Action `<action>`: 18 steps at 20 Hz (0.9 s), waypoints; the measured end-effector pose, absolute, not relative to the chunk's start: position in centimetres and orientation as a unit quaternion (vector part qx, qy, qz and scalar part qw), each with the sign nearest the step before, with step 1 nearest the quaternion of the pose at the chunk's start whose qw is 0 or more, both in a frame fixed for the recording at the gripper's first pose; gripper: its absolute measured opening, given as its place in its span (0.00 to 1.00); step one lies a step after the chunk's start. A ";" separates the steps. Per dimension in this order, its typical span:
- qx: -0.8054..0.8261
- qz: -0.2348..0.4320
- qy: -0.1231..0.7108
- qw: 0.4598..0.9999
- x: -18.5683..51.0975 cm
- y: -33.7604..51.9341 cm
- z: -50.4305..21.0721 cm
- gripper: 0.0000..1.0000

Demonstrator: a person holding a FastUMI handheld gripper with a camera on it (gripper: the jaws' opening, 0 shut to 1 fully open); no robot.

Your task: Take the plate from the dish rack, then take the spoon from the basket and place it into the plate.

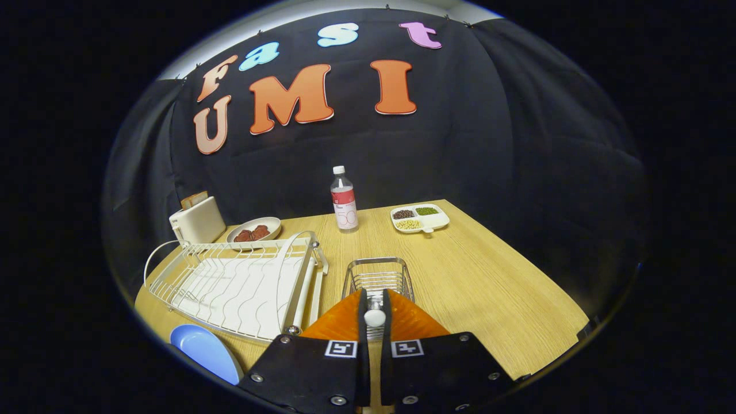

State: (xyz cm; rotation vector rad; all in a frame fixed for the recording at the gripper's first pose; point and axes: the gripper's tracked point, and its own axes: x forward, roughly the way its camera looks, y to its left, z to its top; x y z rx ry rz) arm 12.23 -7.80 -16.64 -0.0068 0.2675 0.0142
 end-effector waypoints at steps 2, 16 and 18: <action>0.000 0.009 0.123 0.992 12.2 -7.8 -15.7 0.06; -0.009 0.023 0.081 0.996 4.0 -3.8 -7.8 0.05; -0.013 0.038 0.076 0.996 2.1 -1.8 -7.1 0.05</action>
